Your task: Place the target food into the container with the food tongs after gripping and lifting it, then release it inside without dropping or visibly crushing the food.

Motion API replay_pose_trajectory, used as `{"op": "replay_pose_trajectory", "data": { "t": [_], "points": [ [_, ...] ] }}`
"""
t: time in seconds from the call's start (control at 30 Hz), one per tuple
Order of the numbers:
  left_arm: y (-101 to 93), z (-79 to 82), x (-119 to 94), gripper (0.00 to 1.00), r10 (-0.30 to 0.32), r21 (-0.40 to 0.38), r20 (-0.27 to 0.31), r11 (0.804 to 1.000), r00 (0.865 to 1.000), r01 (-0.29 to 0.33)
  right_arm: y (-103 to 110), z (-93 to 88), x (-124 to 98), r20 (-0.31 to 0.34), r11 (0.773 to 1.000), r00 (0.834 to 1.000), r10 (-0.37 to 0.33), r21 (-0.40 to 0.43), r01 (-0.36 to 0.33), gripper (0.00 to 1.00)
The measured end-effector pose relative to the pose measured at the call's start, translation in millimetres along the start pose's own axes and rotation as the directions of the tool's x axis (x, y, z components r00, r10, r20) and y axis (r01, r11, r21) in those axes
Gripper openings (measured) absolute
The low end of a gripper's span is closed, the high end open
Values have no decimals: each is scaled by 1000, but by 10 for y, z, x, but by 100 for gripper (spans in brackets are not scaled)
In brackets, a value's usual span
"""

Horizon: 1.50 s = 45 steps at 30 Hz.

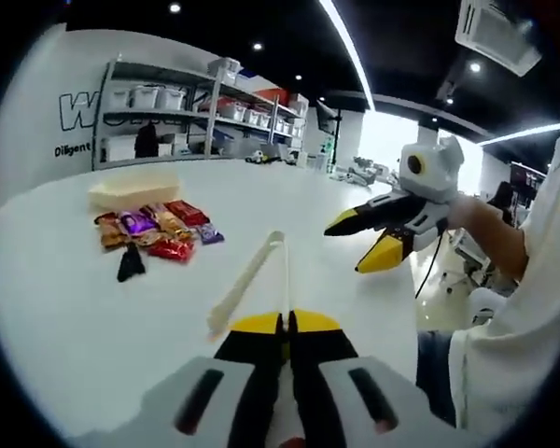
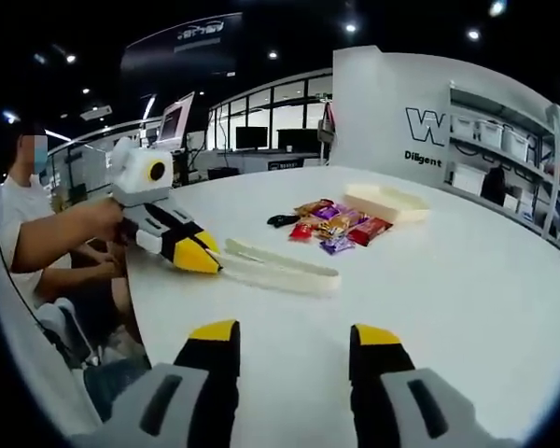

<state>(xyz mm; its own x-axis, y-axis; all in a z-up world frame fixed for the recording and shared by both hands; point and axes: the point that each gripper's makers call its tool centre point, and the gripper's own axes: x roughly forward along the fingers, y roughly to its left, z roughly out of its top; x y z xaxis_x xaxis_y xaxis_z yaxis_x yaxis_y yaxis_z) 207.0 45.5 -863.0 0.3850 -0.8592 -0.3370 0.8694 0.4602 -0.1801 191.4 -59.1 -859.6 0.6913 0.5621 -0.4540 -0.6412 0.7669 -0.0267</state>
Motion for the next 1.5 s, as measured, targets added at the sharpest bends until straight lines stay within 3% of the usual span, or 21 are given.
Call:
{"op": "replay_pose_trajectory", "data": {
  "t": [0.2, 0.37, 0.67, 0.73, 0.83, 0.97, 1.13, 1.23, 1.4, 1.5],
  "points": [
    [26, 50, -11, 1, 2, -66, 41, 998, 999, 1, 10, 27, 1, 14, 1000, 1000, 9, 15, -9, 41],
    [16, 76, -28, 1, -4, -76, 62, 997, 998, 8, 8, 63, 10, 37, 999, 999, 8, 50, -10, 42],
    [-191, 269, -20, 1, -86, -138, 165, 984, 983, 109, 88, 226, 30, 131, 987, 990, 47, 145, -66, 46],
    [-278, 327, -14, 1, -126, -157, 202, 975, 971, 159, 124, 302, 25, 189, 977, 979, 77, 181, -111, 47],
    [-299, 322, 3, 1, -140, -160, 204, 972, 969, 174, 133, 386, 7, 266, 945, 958, 105, 273, -179, 47],
    [-349, 341, 10, 1, -150, -167, 215, 968, 965, 188, 139, 402, -14, 299, 918, 945, 131, 322, -230, 48],
    [-484, 438, -14, 1, -210, -187, 274, 946, 939, 266, 170, 472, -43, 356, 893, 921, 157, 348, -286, 47],
    [-582, 511, -28, 1, -249, -193, 314, 928, 916, 318, 241, 627, -75, 426, 854, 882, 201, 365, -371, 48],
    [-693, 555, -36, 1, -279, -200, 321, 914, 905, 353, 375, 794, -130, 492, 802, 830, 262, 368, -471, 47],
    [-752, 635, -87, 1, -303, -224, 355, 891, 884, 395, 408, 826, -148, 499, 814, 818, 285, 324, -481, 44]
  ]
}}
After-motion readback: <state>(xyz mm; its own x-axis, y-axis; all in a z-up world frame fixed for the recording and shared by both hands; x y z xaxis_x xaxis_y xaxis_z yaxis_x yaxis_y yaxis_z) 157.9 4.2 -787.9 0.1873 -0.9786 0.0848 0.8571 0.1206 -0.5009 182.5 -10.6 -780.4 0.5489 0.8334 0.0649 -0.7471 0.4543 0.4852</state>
